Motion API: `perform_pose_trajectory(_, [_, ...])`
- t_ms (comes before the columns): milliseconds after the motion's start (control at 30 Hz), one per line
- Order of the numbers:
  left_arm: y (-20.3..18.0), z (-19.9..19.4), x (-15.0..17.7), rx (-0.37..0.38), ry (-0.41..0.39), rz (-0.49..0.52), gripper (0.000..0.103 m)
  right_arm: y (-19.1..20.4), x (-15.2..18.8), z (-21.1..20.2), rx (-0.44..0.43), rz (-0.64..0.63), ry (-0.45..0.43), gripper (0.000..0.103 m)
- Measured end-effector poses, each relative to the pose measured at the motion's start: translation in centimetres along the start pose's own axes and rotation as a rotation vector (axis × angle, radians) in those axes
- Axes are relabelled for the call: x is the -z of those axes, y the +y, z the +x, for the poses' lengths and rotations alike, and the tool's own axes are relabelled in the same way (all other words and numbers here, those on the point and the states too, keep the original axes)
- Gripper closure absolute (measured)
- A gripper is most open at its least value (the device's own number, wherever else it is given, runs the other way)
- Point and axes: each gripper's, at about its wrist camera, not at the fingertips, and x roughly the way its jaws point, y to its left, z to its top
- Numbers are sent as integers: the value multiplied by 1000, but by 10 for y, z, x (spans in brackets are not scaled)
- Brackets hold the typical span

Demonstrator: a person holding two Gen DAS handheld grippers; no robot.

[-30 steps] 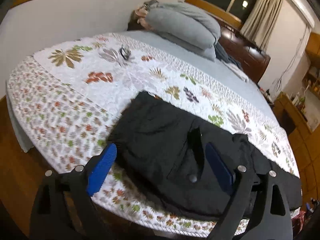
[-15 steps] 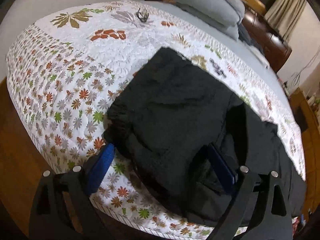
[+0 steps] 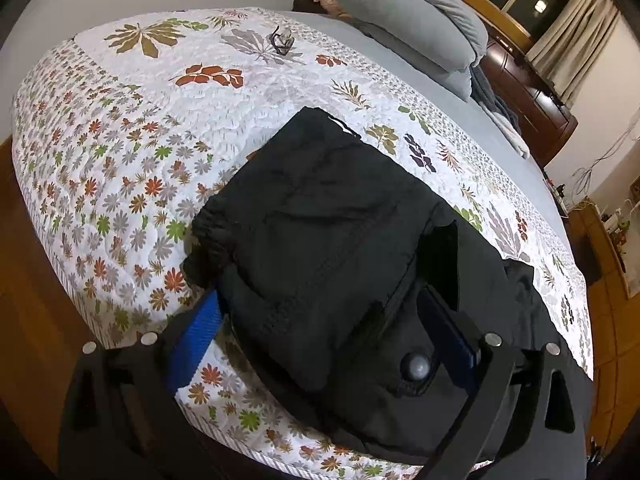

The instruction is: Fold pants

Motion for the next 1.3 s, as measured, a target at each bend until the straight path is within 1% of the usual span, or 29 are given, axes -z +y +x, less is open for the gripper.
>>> perform_pose_trajectory(67, [1,0,1,2,-2,-14,6,2,-1,2,-5,-10,4,27])
perform_pose_trajectory(200, [4,2,4,15,5,-62,5,8,-6,5,-50,-32,10,27])
perform_pose_trajectory(267, [4,5,7,13,20,-66,5,4,-5,10,-43,-37,23,28])
perform_pose_trajectory(333, [6,8,8,23,33,-87,5,0,-4,12,-40,-35,26,32])
perform_pose_trajectory(467, [4,11,9,17,44,-93,5,3,-2,11,-65,-56,31,32])
perform_pose_trajectory(500, [4,13,10,16,49,-94,5,3,-4,13,-57,-59,35,34])
perform_pose_trajectory(533, [4,15,11,13,57,-98,5,3,-4,15,-48,-60,37,41])
perform_pose_trajectory(567, [4,17,12,11,66,-103,5,1,-5,16,-39,-56,37,51])
perform_pose_trajectory(600, [4,18,12,16,75,-107,5,-1,-6,16,-41,-51,40,55])
perform_pose_trajectory(633, [4,19,12,19,78,-111,5,-1,-6,17,-43,-51,43,64])
perform_pose_trajectory(667, [5,20,13,21,79,-115,5,-1,-6,16,-44,-55,45,69])
perform_pose_trajectory(833, [6,21,14,30,79,-121,5,8,-11,14,-39,-73,59,70])
perform_pose_trajectory(967, [8,21,15,36,81,-122,5,15,-12,20,-8,-83,69,70])
perform_pose_trajectory(1000, [9,20,15,40,80,-126,5,17,-11,21,-5,-86,66,71])
perform_pose_trajectory(1033, [10,20,15,43,79,-130,5,20,-11,20,-2,-89,62,78])
perform_pose_trajectory(1067, [11,19,16,43,77,-134,5,23,-11,20,2,-92,57,80])
perform_pose_trajectory(1167, [15,17,17,50,73,-147,5,41,-12,20,24,-118,45,85])
perform_pose_trajectory(1267, [16,15,17,53,68,-147,5,61,-12,18,35,-148,34,86])
perform_pose_trajectory(1300, [15,14,17,55,67,-145,5,62,-12,14,39,-160,33,86])
